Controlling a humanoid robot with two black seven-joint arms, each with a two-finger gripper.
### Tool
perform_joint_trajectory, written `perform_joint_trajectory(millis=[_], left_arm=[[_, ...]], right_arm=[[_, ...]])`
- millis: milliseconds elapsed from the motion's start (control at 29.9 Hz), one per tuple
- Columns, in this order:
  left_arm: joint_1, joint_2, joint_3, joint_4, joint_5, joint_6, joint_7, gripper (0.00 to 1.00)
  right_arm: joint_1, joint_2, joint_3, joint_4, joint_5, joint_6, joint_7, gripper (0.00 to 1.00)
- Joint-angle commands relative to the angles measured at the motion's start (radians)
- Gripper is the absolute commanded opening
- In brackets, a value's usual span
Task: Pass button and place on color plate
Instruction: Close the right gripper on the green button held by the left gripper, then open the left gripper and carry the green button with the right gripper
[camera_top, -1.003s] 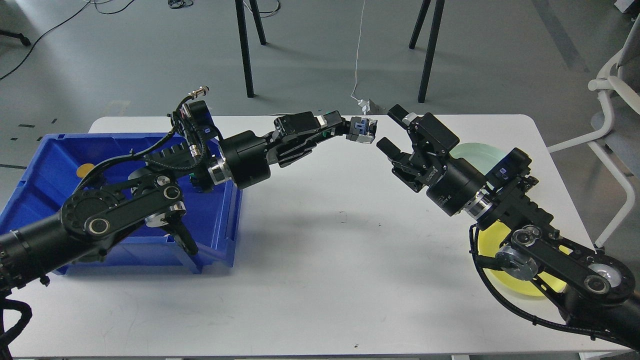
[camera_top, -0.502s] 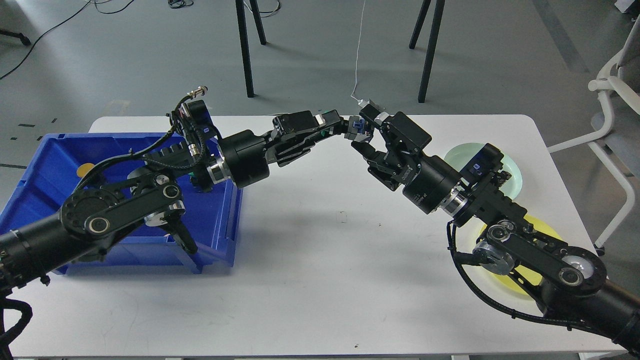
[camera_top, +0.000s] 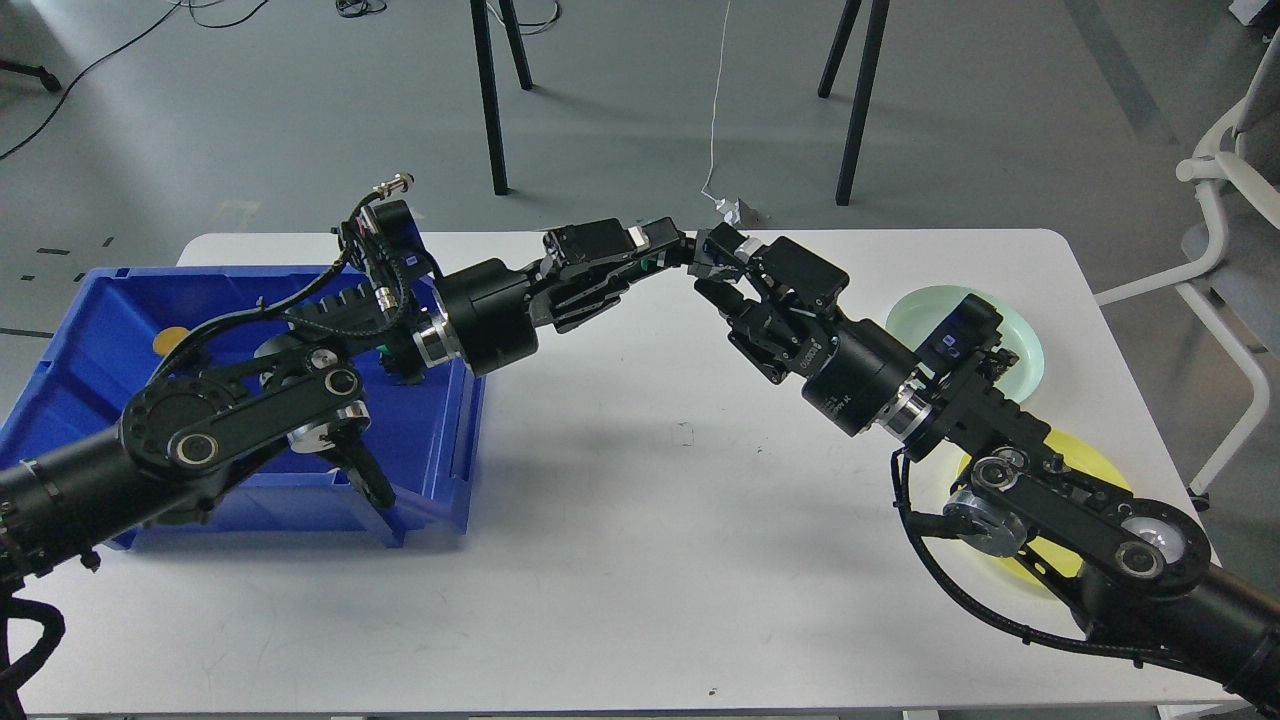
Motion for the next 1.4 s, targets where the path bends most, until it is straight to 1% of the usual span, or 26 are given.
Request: perform_joint_trajectory(millis=[0,267,401,435,502,602,702,769,802,903,1103,1204,1304,1371], left_arm=[[0.0,0.0,0.003,0.0,0.0,0.0,0.0,0.23],[0.002,0.0,0.003,0.0,0.001,0.001,0.0,0.23],[0.011,0.0,0.001,0.0,0.001,0.008,0.0,0.27],[0.011,0.0,0.001,0.0,0.001,0.009,0.0,0.3],[0.012,0.0,0.0,0.0,0.0,0.012,0.0,0.45],[0.019,-0.003,-0.002,0.0,0.001,0.012,0.0,0.54],[0.019,-0.005,-0.003,0.0,0.0,0.011,0.0,0.65],[0.019,-0.005,-0.003,0.0,0.0,0.012,0.0,0.76],[0.019,-0.005,-0.003,-0.001,0.0,0.012,0.0,0.8],[0.019,-0.005,-0.006,0.0,0.0,0.012,0.0,0.84],[0.02,-0.006,-0.008,0.0,-0.005,0.012,0.0,0.85],[0.022,-0.006,-0.008,0.0,-0.019,0.012,0.0,0.86],[0.028,-0.006,-0.011,0.0,-0.025,0.012,0.0,0.87],[0.028,-0.006,-0.013,0.0,-0.026,0.012,0.0,0.87]], right_arm=[[0.004,0.007,-0.001,0.0,0.0,0.0,0.0,0.46],[0.007,0.009,-0.001,-0.001,-0.009,0.0,0.0,0.23],[0.009,0.009,-0.001,0.0,-0.014,0.0,0.0,0.12],[0.009,0.009,-0.001,0.0,-0.014,0.0,0.0,0.11],[0.009,0.009,-0.003,0.0,-0.014,0.0,0.0,0.09],[0.007,0.007,-0.003,0.0,-0.014,0.0,0.0,0.07],[0.002,0.006,-0.003,0.0,-0.014,0.0,0.0,0.05],[-0.001,0.006,-0.004,0.002,-0.014,0.0,0.0,0.05],[-0.002,0.004,-0.003,0.002,-0.014,0.0,0.0,0.05],[-0.005,-0.003,-0.001,0.004,-0.012,0.0,0.0,0.04],[-0.039,-0.02,0.034,0.013,-0.006,-0.008,0.0,0.03],[-0.099,-0.037,0.132,0.028,0.003,-0.02,0.0,0.03],[-0.186,-0.039,0.297,0.017,0.029,-0.025,0.0,0.03],[-0.241,-0.029,0.393,-0.001,0.09,-0.035,0.0,0.03]])
